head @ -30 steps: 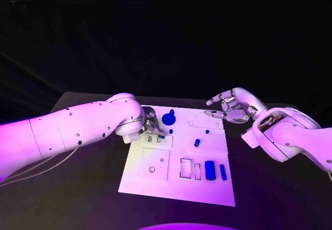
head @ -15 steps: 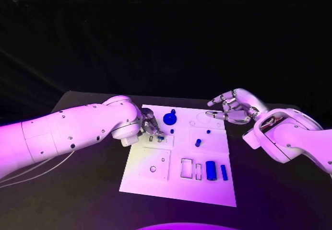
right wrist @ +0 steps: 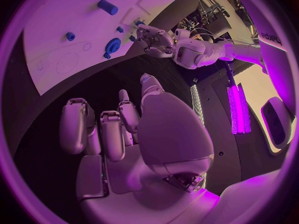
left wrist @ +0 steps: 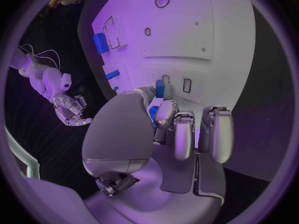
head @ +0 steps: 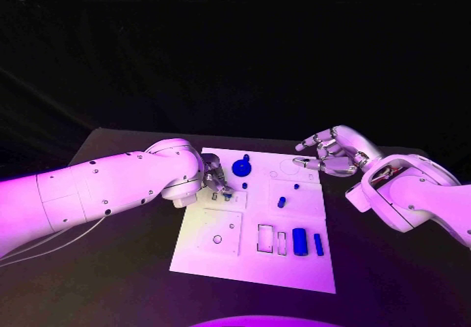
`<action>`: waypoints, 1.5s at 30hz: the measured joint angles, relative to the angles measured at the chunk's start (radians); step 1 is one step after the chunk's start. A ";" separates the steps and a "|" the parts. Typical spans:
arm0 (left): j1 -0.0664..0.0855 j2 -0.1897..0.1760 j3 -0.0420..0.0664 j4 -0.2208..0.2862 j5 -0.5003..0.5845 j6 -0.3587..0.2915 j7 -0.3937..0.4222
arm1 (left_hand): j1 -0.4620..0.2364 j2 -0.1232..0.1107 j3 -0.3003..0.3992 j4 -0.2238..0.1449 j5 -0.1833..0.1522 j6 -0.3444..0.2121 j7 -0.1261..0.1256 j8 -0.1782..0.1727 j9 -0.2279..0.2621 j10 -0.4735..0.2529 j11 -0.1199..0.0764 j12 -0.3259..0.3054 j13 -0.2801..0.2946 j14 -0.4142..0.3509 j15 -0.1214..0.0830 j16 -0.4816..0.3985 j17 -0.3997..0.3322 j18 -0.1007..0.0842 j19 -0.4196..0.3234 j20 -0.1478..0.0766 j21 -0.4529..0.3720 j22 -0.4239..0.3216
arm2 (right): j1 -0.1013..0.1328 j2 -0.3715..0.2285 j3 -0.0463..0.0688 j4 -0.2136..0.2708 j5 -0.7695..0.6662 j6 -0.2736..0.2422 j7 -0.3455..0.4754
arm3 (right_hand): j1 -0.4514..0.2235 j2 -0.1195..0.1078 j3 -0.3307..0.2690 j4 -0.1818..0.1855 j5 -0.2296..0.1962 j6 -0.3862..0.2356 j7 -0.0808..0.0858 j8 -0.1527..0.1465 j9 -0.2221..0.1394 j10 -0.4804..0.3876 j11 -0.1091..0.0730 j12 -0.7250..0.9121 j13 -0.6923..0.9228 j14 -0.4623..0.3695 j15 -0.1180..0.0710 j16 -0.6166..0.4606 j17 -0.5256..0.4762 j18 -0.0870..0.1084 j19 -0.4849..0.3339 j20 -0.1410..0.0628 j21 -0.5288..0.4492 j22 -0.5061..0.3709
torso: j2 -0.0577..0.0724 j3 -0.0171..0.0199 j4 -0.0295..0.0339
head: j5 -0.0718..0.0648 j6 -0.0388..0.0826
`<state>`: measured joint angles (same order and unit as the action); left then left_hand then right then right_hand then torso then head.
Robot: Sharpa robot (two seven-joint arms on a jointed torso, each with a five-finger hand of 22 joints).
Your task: Assemble the parts on the task board
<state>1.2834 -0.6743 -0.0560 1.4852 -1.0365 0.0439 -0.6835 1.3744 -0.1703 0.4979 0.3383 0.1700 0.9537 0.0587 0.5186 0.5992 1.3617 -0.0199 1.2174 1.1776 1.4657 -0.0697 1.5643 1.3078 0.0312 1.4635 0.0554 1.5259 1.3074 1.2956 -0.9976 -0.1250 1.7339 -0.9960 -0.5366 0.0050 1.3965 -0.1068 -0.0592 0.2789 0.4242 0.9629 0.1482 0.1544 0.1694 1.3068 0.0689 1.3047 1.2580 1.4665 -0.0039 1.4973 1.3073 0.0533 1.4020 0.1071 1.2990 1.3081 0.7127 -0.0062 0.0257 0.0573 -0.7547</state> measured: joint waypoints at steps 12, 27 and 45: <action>-0.003 0.000 0.000 0.001 -0.049 0.031 -0.003 | -0.013 -0.013 0.027 -0.010 0.005 0.001 0.000 0.000 0.036 0.000 0.000 0.000 0.000 0.000 0.000 0.000 0.000 0.000 0.000 0.000 0.000 0.000 | 0.000 0.000 0.000 0.001 -0.002 0.000 0.000 | 0.000 0.000 -0.004 0.004 0.000 0.000 0.000 0.000 0.000 0.000 0.000 0.000 0.000 0.000 0.000 0.000 0.000 0.000 0.000 0.000 0.000 0.000 | 0.000 0.0004 0.0003 | 0.000 -0.004; -0.007 0.006 0.000 -0.002 -0.071 0.048 -0.006 | -0.023 -0.022 0.037 -0.012 0.004 0.002 -0.002 0.004 0.064 0.003 -0.003 0.000 0.002 0.000 0.000 0.000 0.000 0.000 0.000 0.000 0.000 0.000 | 0.000 0.000 0.000 0.002 -0.003 0.000 -0.001 | 0.000 0.000 -0.004 0.004 0.000 0.000 0.000 0.000 0.000 0.000 0.000 0.000 0.000 0.000 0.000 0.000 0.001 0.000 0.000 0.000 0.000 0.000 | -0.001 0.0004 0.0005 | 0.003 -0.005; -0.014 0.011 0.001 -0.006 -0.079 0.042 -0.009 | -0.033 -0.024 0.042 -0.017 0.004 0.002 -0.001 0.002 0.086 0.006 0.001 0.006 0.006 0.000 0.000 0.000 0.000 0.000 0.000 0.000 0.004 0.001 | 0.000 -0.002 0.000 0.005 -0.004 0.000 -0.001 | 0.000 0.000 -0.004 0.004 0.000 0.000 0.000 0.000 0.000 0.000 0.000 0.000 0.000 0.000 0.000 -0.004 0.001 0.000 0.000 0.000 0.000 -0.001 | 0.000 0.0007 0.0004 | 0.001 -0.010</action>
<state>1.2690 -0.6635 -0.0550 1.4793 -1.1154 0.0861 -0.6925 1.3409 -0.1948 0.5403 0.3209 0.1740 0.9560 0.0572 0.5207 0.6852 1.3682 -0.0193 1.2232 1.1835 1.4657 -0.0697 1.5643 1.3074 0.0311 1.4635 0.0554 1.5298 1.3080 1.2953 -0.9993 -0.1250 1.7392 -1.0002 -0.5362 0.0044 1.3965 -0.1068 -0.0633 0.2831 0.4242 0.9629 0.1482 0.1544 0.1696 1.3068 0.0689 1.3047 1.2581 1.4665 -0.0039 1.4935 1.3078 0.0532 1.4020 0.1071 1.2991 1.3076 0.7126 -0.0056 0.0261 0.0585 -0.7644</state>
